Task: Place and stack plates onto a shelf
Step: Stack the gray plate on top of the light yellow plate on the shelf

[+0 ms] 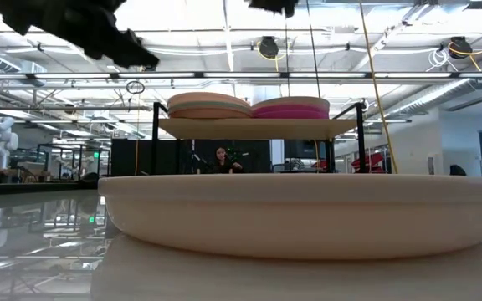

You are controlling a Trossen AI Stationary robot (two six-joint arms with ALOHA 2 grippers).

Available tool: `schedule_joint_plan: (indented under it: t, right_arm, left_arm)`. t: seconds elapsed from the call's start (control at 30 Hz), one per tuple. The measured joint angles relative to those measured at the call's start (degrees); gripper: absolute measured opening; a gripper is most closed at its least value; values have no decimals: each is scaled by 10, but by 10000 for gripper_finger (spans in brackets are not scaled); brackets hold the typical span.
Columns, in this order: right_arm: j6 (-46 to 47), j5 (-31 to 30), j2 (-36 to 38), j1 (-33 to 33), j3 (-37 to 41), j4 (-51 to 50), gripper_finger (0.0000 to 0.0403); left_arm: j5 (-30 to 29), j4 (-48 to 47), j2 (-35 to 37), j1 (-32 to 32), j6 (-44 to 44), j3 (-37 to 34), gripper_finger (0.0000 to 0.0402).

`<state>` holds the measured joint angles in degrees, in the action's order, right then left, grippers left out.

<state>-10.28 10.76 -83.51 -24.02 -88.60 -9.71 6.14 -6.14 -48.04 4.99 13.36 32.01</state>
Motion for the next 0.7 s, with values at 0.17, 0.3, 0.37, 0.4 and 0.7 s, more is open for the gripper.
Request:
schedule_joint_plan:
  t: [0.17, 0.3, 0.37, 0.4, 0.7]
  right_arm:
    - [-4, 0, 42, 30, 0, -23, 155]
    - [-5, -2, 59, 46, 0, -33, 155]
    - [-5, -2, 63, 52, 0, -34, 155]
    - [-5, -2, 64, 55, 0, -33, 155]
    - [-13, -5, 56, 69, 1, -39, 155]
  left_arm:
    - [-64, 60, -120, -108, -47, 0, 172]
    - [-63, 155, -193, -154, -227, 8, 172]
    - [-65, 162, -223, -172, -250, 16, 172]
    - [-76, 162, -240, -182, -248, 22, 172]
    - [-112, 135, -406, -232, -285, 121, 172]
